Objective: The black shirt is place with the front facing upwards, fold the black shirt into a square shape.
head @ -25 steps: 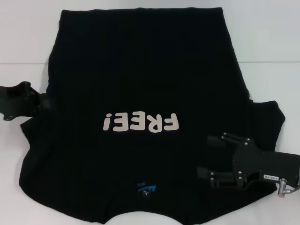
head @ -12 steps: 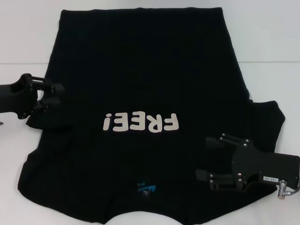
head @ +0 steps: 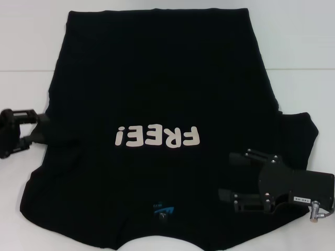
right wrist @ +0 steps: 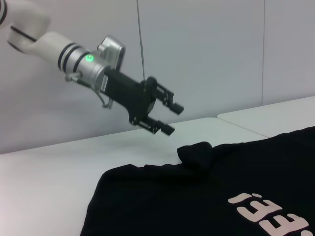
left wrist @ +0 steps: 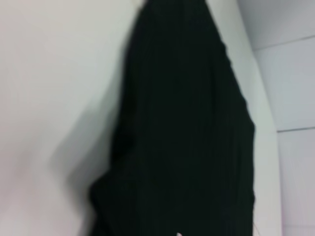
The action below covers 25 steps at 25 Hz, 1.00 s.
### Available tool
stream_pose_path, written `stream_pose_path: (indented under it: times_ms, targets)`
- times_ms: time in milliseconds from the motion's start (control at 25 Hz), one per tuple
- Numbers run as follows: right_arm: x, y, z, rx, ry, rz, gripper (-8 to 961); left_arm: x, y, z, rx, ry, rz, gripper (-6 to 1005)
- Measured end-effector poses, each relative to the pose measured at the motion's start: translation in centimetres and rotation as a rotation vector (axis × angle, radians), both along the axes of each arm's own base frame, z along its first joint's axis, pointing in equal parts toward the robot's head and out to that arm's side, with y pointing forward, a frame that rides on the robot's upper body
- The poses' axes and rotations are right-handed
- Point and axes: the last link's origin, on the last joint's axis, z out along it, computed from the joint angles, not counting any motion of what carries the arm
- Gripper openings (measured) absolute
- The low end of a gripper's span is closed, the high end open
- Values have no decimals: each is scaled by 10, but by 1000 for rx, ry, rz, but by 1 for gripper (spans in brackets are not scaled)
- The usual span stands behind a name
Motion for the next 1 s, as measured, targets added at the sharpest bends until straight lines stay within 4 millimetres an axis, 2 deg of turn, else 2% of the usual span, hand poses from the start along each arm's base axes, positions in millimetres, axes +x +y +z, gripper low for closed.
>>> stream_pose_path:
  times_ms: [200, 480, 1000]
  targets:
    - [0, 0, 0, 1, -2, -1, 942, -7, -2, -16, 21, 16, 47, 521]
    - [1, 0, 1, 2, -2, -2, 942, -11, 4, -27, 27, 78, 75, 521]
    - [2, -1, 1, 6, -2, -9, 942, -25, 10, -21, 76, 165, 130, 521]
